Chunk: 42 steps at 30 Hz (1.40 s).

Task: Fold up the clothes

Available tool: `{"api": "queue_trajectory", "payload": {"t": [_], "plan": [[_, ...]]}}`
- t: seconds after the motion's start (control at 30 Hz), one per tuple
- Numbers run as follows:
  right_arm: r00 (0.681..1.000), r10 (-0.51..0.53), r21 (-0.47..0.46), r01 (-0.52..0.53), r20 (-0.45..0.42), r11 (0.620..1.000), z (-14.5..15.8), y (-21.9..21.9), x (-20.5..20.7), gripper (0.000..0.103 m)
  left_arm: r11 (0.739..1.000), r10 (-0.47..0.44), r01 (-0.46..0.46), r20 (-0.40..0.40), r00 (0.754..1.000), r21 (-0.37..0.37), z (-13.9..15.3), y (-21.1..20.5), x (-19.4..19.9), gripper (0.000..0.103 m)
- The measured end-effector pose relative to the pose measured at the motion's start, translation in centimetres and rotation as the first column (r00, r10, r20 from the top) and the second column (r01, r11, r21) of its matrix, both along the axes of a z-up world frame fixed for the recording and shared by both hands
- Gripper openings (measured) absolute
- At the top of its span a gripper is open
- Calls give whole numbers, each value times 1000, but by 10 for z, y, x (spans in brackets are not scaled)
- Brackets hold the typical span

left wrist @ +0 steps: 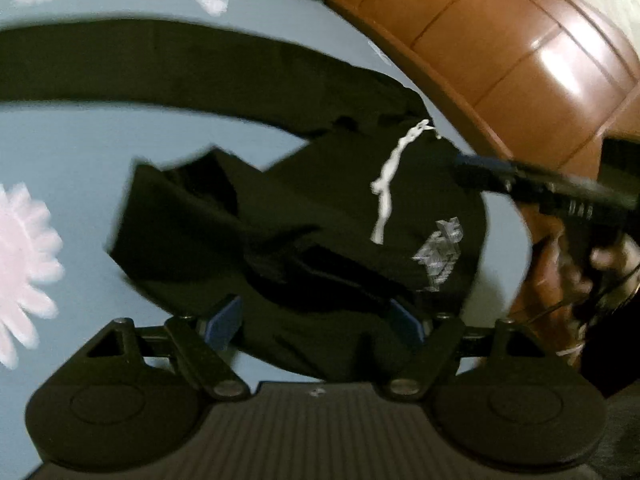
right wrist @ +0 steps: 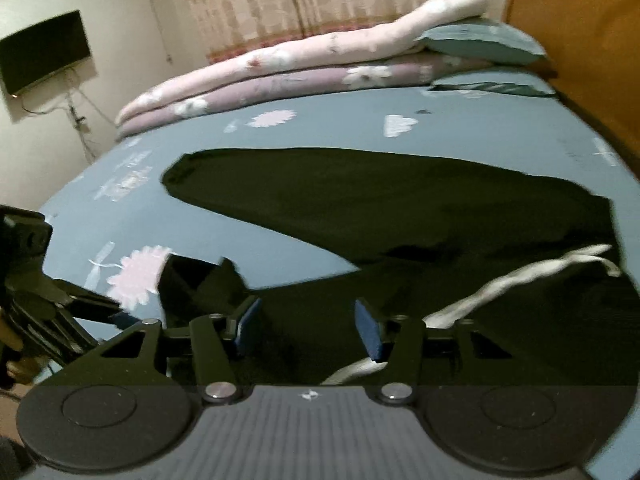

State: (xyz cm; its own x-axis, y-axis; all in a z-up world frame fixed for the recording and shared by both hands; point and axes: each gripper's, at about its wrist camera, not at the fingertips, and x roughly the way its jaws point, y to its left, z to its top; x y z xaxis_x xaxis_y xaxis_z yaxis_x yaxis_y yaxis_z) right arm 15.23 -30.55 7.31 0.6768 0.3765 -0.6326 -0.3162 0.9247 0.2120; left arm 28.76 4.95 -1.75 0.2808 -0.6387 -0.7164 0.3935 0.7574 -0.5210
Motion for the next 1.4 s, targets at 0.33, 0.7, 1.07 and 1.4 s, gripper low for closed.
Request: {"api": "queue_trajectory", "payload": {"t": [0.33, 0.7, 1.07, 1.4], "plan": [[994, -80, 65, 86, -78, 994, -27, -51, -10, 60, 946, 235, -286, -284, 930, -153, -18, -17, 17, 75], [992, -44, 59, 51, -122, 997, -54, -56, -7, 61, 870, 417, -491, -453, 788, -54, -53, -28, 22, 30], [987, 72, 0, -73, -144, 997, -65, -33, 4, 64, 895, 437, -443, -308, 845, 53, -24, -22, 10, 11], [973, 174, -68, -186, -154, 980, -66, -9, 19, 67, 813, 561, -520, -112, 820, 261, 18, 37, -9, 10]]}}
